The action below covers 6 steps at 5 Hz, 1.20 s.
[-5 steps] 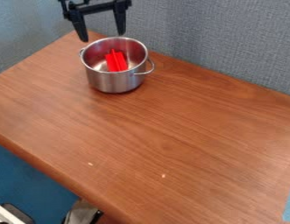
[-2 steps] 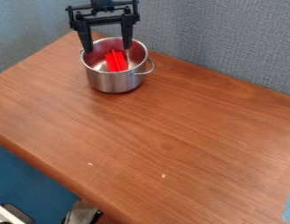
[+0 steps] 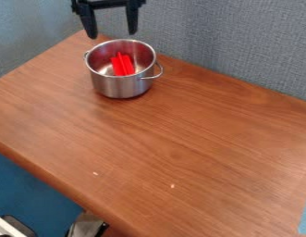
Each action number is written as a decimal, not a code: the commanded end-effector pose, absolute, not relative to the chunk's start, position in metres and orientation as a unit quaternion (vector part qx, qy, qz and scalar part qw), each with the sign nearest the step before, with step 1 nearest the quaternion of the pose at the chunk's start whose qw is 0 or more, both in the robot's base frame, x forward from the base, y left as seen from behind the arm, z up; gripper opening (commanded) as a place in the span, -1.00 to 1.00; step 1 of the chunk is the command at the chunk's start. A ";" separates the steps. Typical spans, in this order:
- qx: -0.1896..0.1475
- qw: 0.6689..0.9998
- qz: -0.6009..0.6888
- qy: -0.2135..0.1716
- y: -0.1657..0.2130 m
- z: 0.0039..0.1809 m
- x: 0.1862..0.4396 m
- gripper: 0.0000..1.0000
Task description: Put the red object in the metal pot
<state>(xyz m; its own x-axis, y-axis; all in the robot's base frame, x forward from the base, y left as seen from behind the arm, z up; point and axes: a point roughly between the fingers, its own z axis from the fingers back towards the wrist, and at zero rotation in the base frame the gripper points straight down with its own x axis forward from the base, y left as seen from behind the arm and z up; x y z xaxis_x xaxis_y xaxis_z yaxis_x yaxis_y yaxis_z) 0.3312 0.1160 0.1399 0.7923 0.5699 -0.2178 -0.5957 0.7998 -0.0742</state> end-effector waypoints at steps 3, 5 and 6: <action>-0.110 0.879 0.460 0.065 0.075 0.138 0.318 1.00; -0.116 0.890 0.437 0.060 0.096 0.125 0.322 1.00; -0.113 0.885 0.450 0.050 0.111 0.115 0.323 1.00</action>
<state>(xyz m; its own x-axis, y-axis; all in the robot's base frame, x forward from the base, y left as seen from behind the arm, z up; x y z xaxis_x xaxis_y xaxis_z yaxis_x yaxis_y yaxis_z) 0.3208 0.1059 0.0989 0.5794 0.7789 -0.2399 -0.8141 0.5668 -0.1261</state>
